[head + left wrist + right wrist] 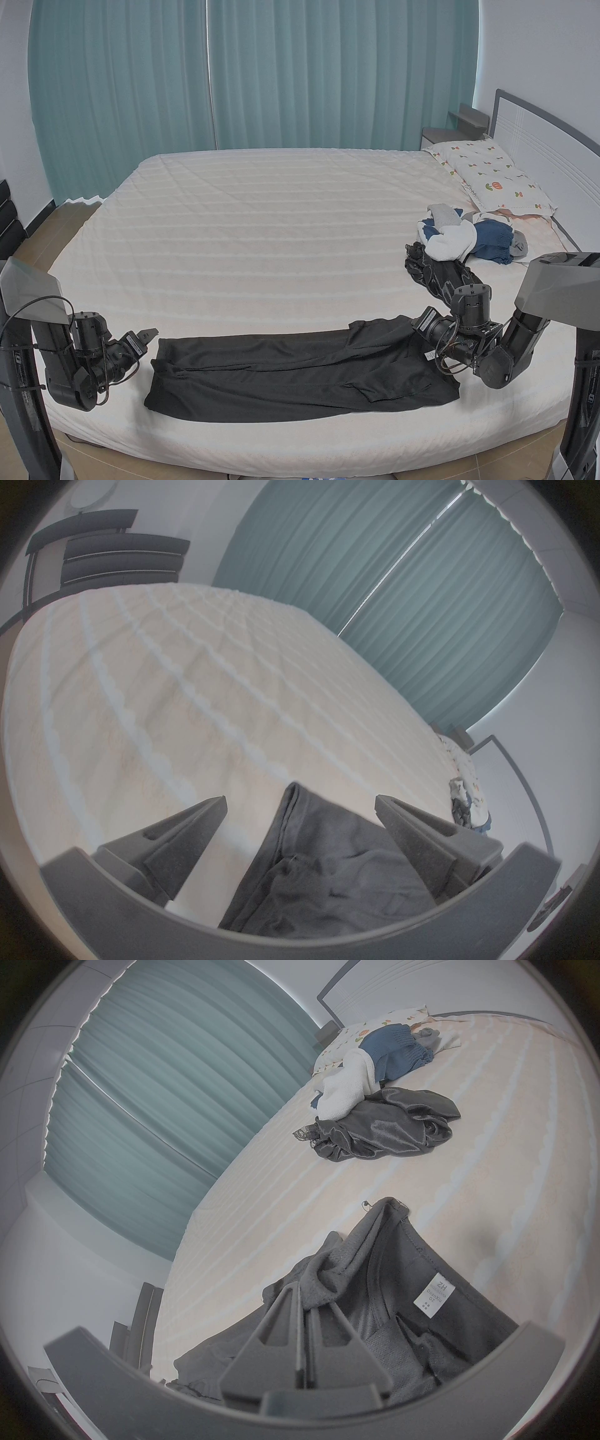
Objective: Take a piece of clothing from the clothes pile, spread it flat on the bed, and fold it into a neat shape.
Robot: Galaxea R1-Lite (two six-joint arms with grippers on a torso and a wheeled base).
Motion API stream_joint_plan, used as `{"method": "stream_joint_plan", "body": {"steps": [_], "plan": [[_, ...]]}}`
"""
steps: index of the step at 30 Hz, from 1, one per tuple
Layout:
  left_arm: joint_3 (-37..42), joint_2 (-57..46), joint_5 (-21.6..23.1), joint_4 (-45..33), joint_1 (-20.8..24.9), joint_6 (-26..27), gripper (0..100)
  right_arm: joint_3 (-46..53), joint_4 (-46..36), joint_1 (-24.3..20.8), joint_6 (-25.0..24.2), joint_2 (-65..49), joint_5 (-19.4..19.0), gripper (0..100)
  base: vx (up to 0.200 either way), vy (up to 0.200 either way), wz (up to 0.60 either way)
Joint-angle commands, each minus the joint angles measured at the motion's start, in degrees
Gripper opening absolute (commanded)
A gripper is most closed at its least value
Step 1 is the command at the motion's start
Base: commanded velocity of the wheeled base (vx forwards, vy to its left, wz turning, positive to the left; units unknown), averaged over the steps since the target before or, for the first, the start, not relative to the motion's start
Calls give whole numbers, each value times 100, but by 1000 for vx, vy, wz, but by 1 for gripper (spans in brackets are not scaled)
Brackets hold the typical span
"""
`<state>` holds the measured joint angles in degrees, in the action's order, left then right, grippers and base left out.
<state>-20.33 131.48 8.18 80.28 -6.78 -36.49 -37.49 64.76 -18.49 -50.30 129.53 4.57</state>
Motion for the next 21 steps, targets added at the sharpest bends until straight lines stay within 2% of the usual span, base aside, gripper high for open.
{"method": "stream_joint_plan", "body": {"steps": [1, 7, 9, 16, 21], "plan": [[-155, -377, 17, -73, -17, -69, 100, 4, 2, -40, 2, 29, 0, 0, 0, 0, 0], [-269, -359, 35, -232, 353, -34, 100, 13, -7, -58, 2, 20, 0, 0, 0, 0, 0], [-366, -289, 43, -416, 555, 203, 100, 22, 2, -67, 2, 29, 0, 0, 0, 0, 0], [-621, 256, -45, -574, 739, 880, 100, 13, 2, -67, 2, 29, 0, 0, 0, 0, 0], [-577, 449, -88, -574, 906, 959, 100, 13, 2, -67, 2, 64, 0, 0, 0, 0, 0]]}}
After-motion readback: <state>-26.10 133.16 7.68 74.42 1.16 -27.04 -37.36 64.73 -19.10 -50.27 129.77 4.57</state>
